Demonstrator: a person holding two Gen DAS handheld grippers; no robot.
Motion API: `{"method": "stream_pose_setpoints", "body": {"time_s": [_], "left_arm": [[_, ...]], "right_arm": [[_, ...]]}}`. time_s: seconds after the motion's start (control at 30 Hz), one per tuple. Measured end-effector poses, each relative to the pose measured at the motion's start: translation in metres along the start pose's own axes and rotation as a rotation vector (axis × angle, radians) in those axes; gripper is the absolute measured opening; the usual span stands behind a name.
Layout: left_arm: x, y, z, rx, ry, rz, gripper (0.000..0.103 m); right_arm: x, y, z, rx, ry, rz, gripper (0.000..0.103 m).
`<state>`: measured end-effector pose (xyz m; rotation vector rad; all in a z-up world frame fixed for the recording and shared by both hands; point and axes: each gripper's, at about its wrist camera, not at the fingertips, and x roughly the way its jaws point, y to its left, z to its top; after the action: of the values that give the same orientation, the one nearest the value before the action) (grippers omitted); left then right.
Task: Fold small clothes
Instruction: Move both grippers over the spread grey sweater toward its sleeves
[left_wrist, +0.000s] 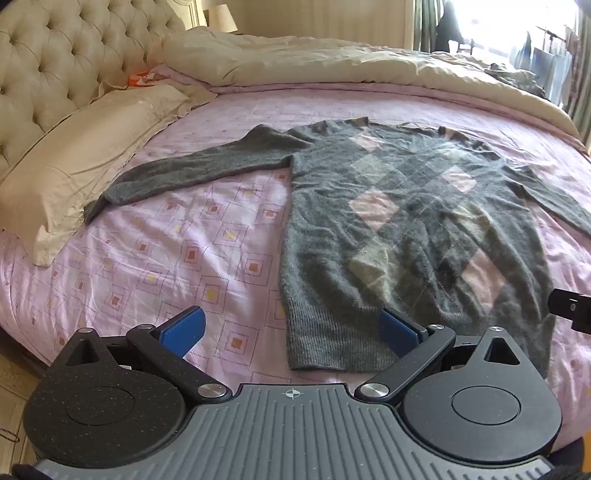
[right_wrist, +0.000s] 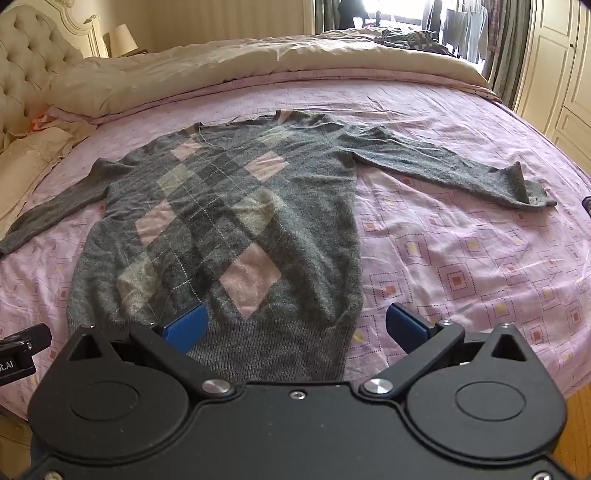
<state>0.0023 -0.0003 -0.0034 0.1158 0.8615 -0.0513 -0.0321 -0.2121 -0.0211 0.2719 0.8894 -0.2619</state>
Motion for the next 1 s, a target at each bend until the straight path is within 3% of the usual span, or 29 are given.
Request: {"method": "stream_pose_setpoints", "body": {"time_s": [0.47, 0.63, 1.0], "left_arm": [[0.0006, -0.0034, -0.0005, 0.025, 0.012, -0.011, 0.101], [0.0012, -0.0049, -0.0022, 0.024, -0.019, -0.011, 0.101], [0.0043, -0.0078, -0.0025, 0.023, 0.009, -0.017, 0.101]], "right_arm": [[0.0027, -0.0019, -0.0007, 0.013, 0.016, -0.001, 0.102], [0.0042, -0.0009, -0.0017, 0.013, 0.022, 0.002, 0.102], [0.0058, 0.0004, -0.0030, 0.016, 0.032, 0.008, 0.102]]}}
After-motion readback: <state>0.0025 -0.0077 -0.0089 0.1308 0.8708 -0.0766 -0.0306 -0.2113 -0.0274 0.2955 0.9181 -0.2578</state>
